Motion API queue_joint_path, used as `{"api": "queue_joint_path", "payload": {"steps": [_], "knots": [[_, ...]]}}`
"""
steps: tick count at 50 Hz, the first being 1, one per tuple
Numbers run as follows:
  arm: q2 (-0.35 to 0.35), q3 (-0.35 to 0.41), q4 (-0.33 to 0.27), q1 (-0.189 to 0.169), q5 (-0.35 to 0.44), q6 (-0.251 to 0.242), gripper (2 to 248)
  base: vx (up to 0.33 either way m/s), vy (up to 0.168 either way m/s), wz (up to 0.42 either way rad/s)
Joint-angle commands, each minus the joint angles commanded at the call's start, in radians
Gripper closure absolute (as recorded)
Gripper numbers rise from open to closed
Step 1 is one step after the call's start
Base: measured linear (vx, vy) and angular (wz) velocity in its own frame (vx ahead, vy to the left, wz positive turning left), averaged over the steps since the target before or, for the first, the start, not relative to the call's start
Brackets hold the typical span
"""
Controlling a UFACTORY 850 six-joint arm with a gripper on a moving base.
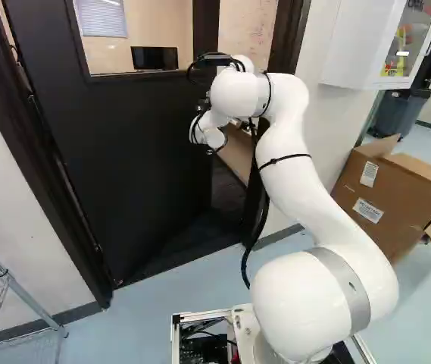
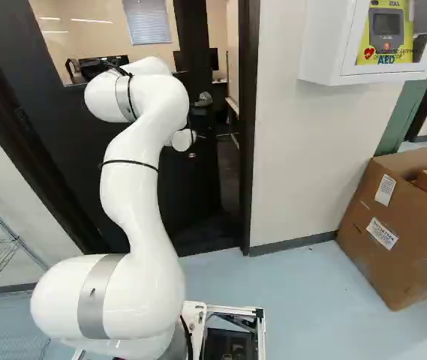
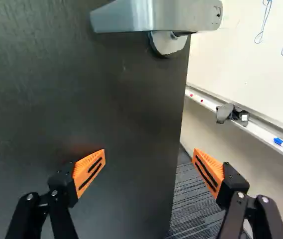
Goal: Open the door and move inside
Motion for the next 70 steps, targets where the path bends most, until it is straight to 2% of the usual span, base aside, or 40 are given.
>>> {"api": "queue_joint_path", "payload": {"steps": [13,23,43,70], "knots": [[0.001,0.001,0.0,-0.001,0.0,0.0,3,0.0,0.0,0.0],[0.024,0.035,0.0,-0.015,0.0,0.0,3,0.0,0.0,0.0],[0.107,0.154,0.0,-0.044,0.0,0.0,3,0.0,0.0,0.0],[0.234,0.333,0.0,-0.043,0.0,0.0,3,0.0,0.0,0.0]]}}
